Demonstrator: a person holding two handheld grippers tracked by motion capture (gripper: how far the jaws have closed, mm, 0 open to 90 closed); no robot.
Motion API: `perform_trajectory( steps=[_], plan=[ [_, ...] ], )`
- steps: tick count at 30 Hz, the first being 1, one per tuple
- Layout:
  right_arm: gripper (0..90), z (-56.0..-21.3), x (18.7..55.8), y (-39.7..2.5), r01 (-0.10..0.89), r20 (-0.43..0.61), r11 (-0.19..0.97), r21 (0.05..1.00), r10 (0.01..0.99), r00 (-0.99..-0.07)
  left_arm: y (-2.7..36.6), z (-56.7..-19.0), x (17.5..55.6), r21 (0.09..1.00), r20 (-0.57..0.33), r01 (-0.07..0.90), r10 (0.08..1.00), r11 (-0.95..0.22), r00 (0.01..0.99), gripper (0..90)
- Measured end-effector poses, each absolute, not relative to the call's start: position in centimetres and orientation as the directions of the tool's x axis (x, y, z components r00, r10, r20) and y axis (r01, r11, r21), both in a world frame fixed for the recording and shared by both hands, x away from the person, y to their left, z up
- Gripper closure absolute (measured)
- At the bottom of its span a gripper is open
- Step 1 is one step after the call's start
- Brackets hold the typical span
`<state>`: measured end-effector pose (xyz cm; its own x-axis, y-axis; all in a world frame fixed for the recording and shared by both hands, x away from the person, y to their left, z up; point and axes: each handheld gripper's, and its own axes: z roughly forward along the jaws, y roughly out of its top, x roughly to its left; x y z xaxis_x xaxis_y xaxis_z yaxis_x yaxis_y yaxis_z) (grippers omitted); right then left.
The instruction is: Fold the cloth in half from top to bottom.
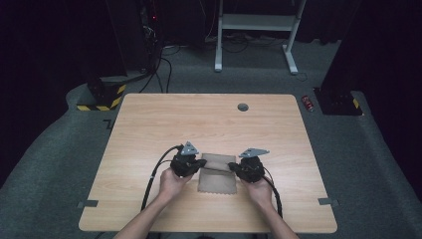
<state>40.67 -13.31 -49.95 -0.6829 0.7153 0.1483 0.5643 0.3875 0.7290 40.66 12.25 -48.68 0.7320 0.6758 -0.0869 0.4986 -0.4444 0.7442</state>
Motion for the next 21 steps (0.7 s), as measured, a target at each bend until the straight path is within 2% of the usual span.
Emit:
perform_trajectory(
  steps=[21],
  plan=[
    [88.6, -49.7, 39.0, -13.9, 0.546, 0.156, 0.382, 0.746, 0.696, -0.701, 12.2, -48.4, 39.1, 0.753, -0.083, 0.477, 0.653, -0.453, 0.753, 89.0]
  ],
)
